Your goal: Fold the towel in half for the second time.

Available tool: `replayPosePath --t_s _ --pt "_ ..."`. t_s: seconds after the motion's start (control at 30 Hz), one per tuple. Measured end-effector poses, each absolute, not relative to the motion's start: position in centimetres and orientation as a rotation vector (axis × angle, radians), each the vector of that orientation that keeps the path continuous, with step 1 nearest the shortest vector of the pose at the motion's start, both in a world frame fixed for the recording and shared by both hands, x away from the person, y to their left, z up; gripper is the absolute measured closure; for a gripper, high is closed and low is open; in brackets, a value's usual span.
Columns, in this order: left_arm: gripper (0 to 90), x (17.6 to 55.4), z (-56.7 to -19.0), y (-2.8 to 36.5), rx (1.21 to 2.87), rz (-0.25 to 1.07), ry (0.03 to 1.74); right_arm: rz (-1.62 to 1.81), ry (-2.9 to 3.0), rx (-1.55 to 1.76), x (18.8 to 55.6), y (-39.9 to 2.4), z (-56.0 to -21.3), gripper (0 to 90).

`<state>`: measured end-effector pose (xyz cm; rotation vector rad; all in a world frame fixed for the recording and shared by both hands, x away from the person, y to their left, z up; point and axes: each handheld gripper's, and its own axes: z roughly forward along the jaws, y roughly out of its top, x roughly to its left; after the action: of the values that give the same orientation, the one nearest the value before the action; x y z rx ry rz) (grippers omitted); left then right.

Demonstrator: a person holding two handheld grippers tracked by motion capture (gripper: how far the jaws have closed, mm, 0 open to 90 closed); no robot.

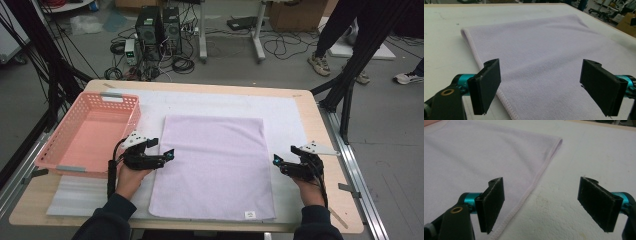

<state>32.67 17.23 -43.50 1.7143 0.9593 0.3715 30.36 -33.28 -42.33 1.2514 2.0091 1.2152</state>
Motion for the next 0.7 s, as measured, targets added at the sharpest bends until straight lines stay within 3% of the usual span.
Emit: replayPosePath --t_s 0.37,0.7 --pt "18.5 33.5 -44.0 17.1 1.717 0.354 1.009 1.208 2.039 1.257 31.2 -32.7 -42.5 20.6" --pt "24.4 36.6 -44.3 17.1 1.730 0.369 1.143 1.176 2.130 1.296 33.9 -32.0 -43.2 20.6"
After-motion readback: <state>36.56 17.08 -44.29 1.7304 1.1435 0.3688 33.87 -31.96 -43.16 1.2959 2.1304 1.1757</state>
